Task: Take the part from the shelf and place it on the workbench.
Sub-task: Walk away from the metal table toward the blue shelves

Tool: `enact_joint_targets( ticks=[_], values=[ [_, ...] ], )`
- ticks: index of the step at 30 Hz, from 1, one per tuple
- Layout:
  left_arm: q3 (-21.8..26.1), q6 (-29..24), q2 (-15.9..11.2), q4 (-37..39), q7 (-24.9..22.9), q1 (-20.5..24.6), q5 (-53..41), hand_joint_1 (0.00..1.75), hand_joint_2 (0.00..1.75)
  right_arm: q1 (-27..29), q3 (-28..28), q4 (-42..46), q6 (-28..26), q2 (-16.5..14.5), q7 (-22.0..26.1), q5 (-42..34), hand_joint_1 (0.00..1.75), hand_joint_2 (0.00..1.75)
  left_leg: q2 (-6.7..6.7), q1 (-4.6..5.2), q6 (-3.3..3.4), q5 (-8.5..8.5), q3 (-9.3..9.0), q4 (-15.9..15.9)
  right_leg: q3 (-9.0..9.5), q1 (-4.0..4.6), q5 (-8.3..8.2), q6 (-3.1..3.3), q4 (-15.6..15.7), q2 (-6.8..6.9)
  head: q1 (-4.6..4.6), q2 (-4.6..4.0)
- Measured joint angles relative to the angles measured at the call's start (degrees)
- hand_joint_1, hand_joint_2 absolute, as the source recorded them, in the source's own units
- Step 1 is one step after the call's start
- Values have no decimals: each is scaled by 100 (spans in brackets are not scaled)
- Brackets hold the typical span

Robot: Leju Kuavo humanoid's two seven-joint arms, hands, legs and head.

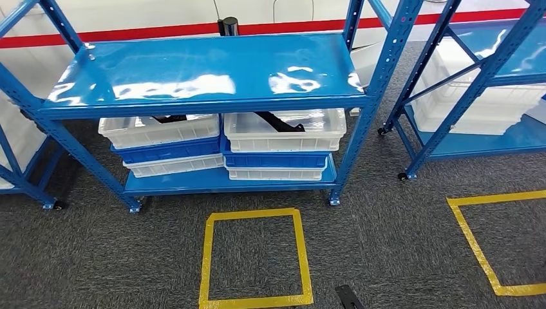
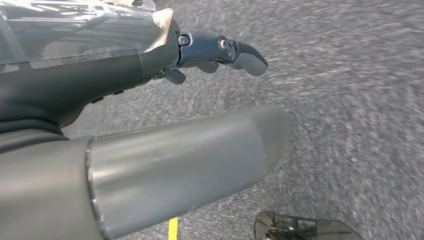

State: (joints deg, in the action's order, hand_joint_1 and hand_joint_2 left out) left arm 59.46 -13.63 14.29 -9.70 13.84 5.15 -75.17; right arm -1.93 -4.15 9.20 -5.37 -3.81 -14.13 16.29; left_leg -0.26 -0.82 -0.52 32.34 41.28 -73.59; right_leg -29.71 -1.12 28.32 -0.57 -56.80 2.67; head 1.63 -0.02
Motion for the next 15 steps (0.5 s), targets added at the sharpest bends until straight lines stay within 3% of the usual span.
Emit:
enact_joint_targets(
  ticks=[2,4,7,9,11,13,15],
  values=[
    [1,-15,-4,0,0,-6,4,0,0,-17,0,0,-27,-5,7,8,0,0,61,-24,6,-340,-370,669,12,0,7,-10,-3,60,0,0],
    [1,-25,-7,0,0,-2,9,0,0,-37,0,1,-71,-11,12,12,0,0,129,-20,33,-540,-739,1337,5,42,25,-53,-16,96,5,0],
    [1,-31,1,0,-4,-2,16,0,0,-45,-1,1,-135,-2,14,8,0,0,141,12,66,-567,-829,1533,-28,100,54,-83,-23,115,19,0],
    [2,-33,5,0,-11,-3,20,0,87,-43,-1,1,-168,1,15,8,0,0,138,51,84,-568,-829,1535,-32,95,45,-91,-14,114,19,0],
    [2,-34,5,0,-16,-3,27,0,175,-43,0,1,-184,-4,27,7,0,87,138,80,118,-564,-827,1533,-28,79,31,-115,1,115,19,0],
    [3,-20,5,0,-23,-3,40,0,175,-42,-2,0,-198,-7,69,-35,0,175,139,89,139,-561,-825,1532,-21,71,20,-133,17,115,20,0],
    [-3,4,3,-1,-79,-6,62,0,175,-38,-22,1,-210,-7,121,-122,0,175,138,93,148,-561,-823,1531,-11,66,11,-147,28,114,20,0]
  ],
)
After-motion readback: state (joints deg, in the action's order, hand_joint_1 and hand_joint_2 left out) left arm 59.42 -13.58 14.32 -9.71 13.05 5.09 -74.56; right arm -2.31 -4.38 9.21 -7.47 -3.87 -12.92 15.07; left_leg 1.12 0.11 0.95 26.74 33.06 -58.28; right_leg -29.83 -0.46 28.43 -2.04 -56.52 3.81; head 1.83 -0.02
